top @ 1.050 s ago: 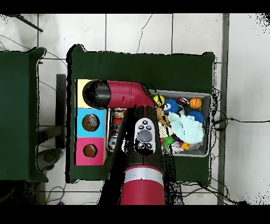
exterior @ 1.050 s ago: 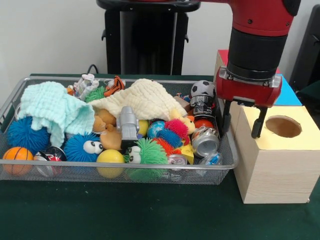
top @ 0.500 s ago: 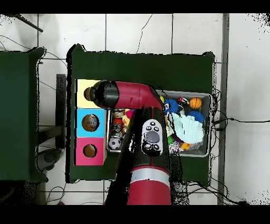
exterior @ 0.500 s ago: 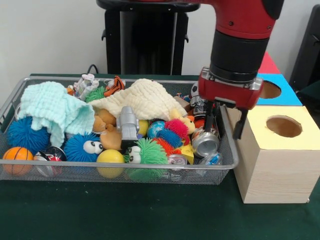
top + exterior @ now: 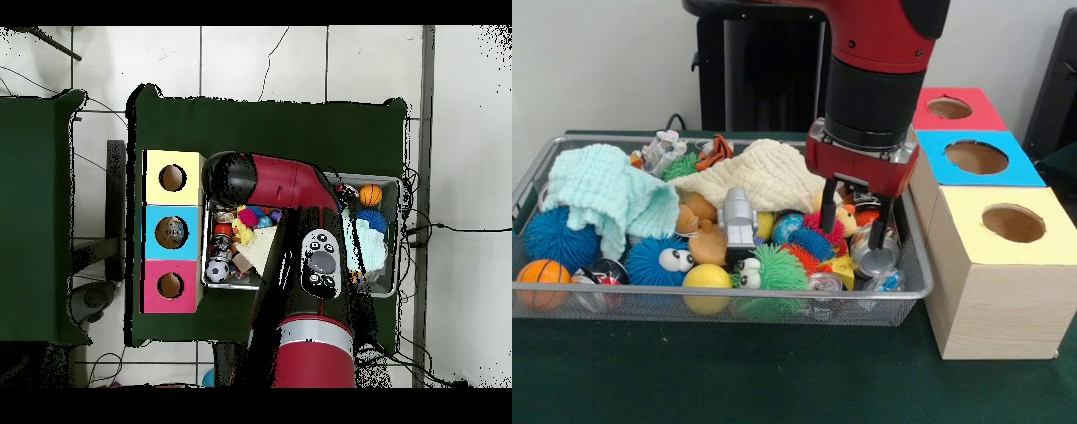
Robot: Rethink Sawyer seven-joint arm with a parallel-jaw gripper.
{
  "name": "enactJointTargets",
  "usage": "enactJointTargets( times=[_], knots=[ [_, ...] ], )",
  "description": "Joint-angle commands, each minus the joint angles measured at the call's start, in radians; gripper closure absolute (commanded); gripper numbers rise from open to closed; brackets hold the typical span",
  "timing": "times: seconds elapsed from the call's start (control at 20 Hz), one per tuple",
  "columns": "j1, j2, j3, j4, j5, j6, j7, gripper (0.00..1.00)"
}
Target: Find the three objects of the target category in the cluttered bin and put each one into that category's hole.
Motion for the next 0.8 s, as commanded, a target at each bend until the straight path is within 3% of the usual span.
enactJointTargets(
  times=[0.05,0.3,0.8],
  knots=[
    [-0.017,0.066,0.026,0.099,-0.024,-0.075,0.116,0.0],
    [-0.009,0.124,0.038,0.092,-0.02,-0.157,0.138,0.0],
    [0.001,0.157,0.032,0.111,-0.018,-0.22,0.128,0.0]
  ],
)
